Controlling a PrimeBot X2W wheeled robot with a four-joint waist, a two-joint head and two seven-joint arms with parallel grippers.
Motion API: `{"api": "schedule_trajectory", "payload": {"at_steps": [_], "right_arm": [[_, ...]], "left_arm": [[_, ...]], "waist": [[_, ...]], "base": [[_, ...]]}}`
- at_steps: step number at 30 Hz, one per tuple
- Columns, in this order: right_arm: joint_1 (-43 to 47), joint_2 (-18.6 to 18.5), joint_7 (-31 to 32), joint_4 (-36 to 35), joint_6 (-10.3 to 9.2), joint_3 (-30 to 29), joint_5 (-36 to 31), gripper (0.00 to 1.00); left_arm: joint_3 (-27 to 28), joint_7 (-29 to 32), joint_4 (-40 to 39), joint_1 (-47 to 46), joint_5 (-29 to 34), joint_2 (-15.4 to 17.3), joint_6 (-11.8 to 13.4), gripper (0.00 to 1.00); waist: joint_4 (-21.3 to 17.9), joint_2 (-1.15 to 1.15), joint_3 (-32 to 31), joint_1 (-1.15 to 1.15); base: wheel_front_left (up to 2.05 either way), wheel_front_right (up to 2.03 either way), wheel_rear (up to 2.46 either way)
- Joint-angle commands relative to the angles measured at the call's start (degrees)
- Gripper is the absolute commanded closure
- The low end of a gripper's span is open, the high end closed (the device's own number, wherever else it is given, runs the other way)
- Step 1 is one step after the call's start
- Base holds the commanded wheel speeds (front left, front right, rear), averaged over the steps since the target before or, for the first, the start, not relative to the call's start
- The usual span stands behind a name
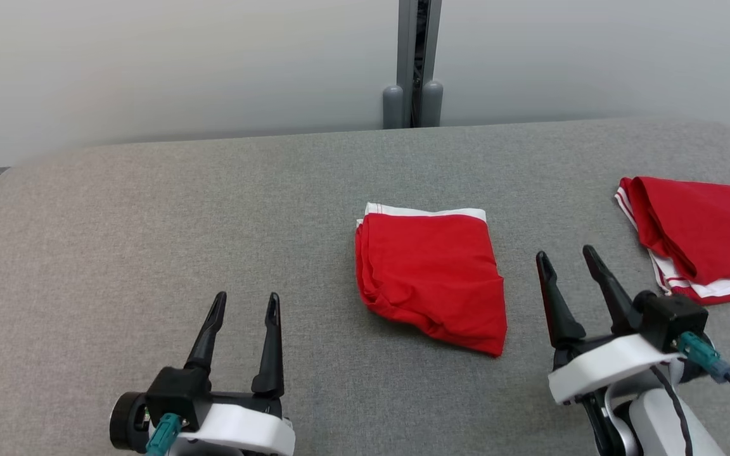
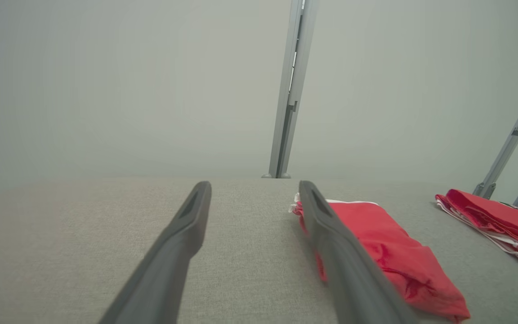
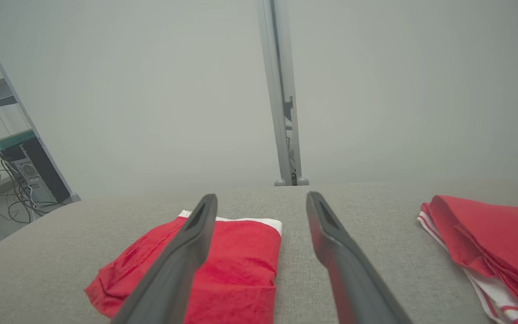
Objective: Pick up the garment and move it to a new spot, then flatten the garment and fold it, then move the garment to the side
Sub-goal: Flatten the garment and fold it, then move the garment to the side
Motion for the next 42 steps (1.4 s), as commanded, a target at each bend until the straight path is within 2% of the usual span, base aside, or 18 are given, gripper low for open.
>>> {"api": "schedule_trajectory", "payload": {"at_steps": [1, 14, 21, 33, 37, 42], "right_arm": [[1.67, 0.29, -0.22, -0.94, 0.01, -0.46, -0.15, 0.0], [12.59, 1.75, -0.22, -8.82, 0.01, -1.95, -3.59, 0.0], [14.97, 1.92, -0.22, -9.86, 0.01, -2.99, -5.33, 0.0], [14.67, 2.18, -0.22, -8.91, 0.01, -3.23, -5.87, 0.0], [12.81, 2.22, -0.22, -5.86, 0.01, -2.45, -5.76, 0.0], [7.68, 2.2, -0.22, -0.8, 0.01, -1.92, 1.51, 0.0]], "left_arm": [[0.57, -0.22, -0.46, 0.98, -0.14, 0.23, 0.27, 0.0], [2.03, -0.22, -2.57, 4.74, 1.11, 0.23, 0.87, 0.0], [2.07, -0.21, -2.3, 5.94, 2.3, 0.22, 0.17, 0.0], [1.39, -0.21, -1.78, 6.06, 2.72, 0.24, 0.15, 0.0], [1.2, -0.21, -1.73, 5.94, 2.98, 0.23, 0.02, 0.0], [0.18, -0.22, -1.39, 4.54, 3.23, 0.24, -0.44, 0.0]], "waist": [[-0.39, 0.0, -0.64, 0.0], [-0.32, 0.0, -3.17, 0.0], [-0.11, 0.0, -4.01, 0.0], [0.53, 0.0, -4.16, 0.0], [0.73, 0.0, -3.68, 0.0], [2.15, 0.0, -2.53, 0.0]], "base": [[0.0, 0.0, 0.0], [0.0, 0.0, 0.0], [0.0, 0.0, 0.0], [0.0, 0.0, 0.0], [0.0, 0.0, 0.0], [0.0, 0.0, 0.0]]}}
